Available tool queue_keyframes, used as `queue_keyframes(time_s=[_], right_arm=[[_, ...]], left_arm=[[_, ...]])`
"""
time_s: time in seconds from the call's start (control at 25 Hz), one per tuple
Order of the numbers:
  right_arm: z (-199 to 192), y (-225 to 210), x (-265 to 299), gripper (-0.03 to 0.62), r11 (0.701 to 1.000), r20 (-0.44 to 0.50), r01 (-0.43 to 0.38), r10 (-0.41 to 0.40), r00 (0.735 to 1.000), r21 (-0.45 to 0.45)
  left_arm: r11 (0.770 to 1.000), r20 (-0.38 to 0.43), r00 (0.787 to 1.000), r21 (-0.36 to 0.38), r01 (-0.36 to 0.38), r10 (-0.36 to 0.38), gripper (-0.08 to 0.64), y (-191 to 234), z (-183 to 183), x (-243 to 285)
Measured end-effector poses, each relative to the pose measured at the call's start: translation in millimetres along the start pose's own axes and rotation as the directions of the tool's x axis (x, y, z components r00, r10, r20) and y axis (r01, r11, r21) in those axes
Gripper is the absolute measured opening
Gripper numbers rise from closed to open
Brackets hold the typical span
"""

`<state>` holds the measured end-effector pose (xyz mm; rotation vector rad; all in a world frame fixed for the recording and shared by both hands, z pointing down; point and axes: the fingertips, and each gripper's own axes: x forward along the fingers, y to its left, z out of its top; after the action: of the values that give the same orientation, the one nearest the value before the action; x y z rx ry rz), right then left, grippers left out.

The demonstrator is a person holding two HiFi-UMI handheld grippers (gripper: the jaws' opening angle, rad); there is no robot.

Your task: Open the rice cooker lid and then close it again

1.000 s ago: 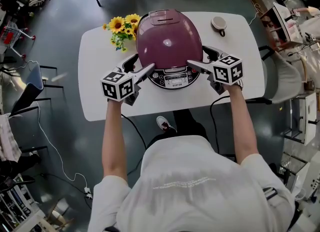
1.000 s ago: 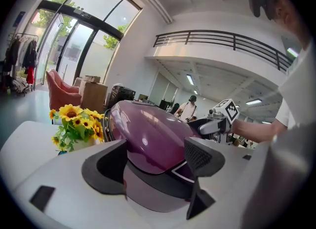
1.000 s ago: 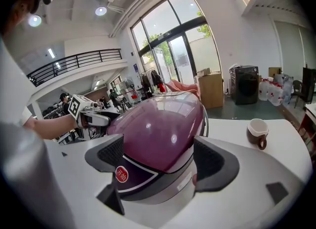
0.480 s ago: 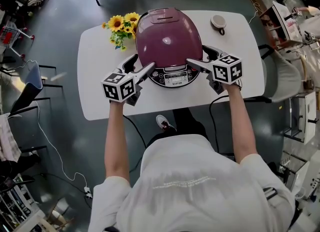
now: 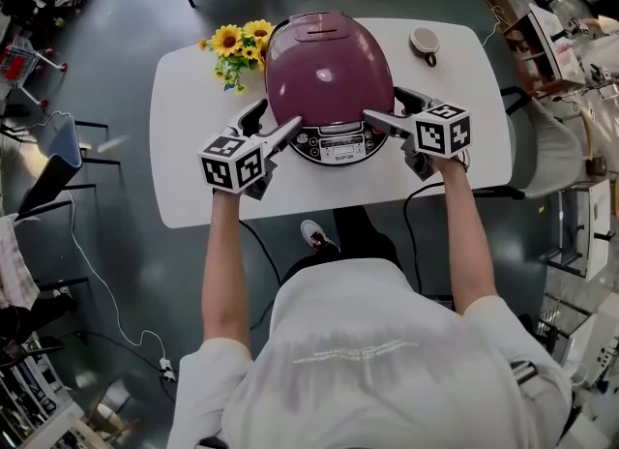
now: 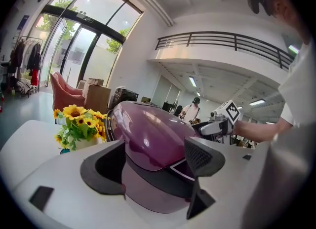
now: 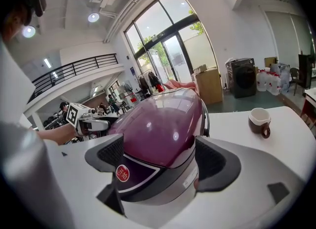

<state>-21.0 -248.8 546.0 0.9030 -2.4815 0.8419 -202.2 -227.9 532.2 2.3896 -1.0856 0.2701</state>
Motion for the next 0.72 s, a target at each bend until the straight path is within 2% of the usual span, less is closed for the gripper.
queue_keyframes(time_s=[0.16,0.28,0.4,0.48,0.56,0.64,0.68,0.72], right_arm=[[0.3,-1.0,1.4,0.454,1.000,0.008,-0.004,0.004,1.000,0.015],[1.3,-2.8,1.0,0.454,1.000,-0.015,-0.003,0.003,1.000,-0.001],[-2.2,0.5,-1.8,0.454,0.998,-0.038,0.013,-0.016,0.999,-0.066],[-5.0,4.4,-7.5,0.453,0.992,-0.038,0.038,-0.043,0.998,-0.123],[-0.4,6.8,-18.0,0.453,0.987,0.002,0.073,-0.073,0.997,-0.146],[7.3,10.9,-32.9,0.447,0.982,0.062,0.110,-0.102,0.993,-0.152],[11.2,13.8,-41.6,0.423,0.978,0.091,0.134,-0.120,0.989,-0.162],[15.5,17.0,-50.6,0.373,0.970,0.121,0.161,-0.140,0.983,-0.180]], left_arm=[[0.999,0.013,0.999,-0.005,-0.033,0.033,0.385,2.8,0.9,-1.6],[0.997,-0.003,0.998,0.040,-0.062,0.062,0.385,2.1,2.3,-0.6],[0.985,-0.033,0.993,0.138,-0.104,0.109,0.385,1.8,5.0,-3.5],[0.965,-0.065,0.987,0.232,-0.126,0.145,0.385,1.2,5.7,-7.9],[0.945,-0.096,0.981,0.300,-0.133,0.168,0.366,0.6,5.0,-13.3],[0.934,-0.098,0.977,0.326,-0.148,0.189,0.316,-1.2,4.8,-22.4],[0.931,-0.086,0.976,0.327,-0.160,0.198,0.299,-2.9,6.0,-28.2],[0.930,-0.068,0.976,0.323,-0.175,0.207,0.278,-4.9,8.4,-34.0]])
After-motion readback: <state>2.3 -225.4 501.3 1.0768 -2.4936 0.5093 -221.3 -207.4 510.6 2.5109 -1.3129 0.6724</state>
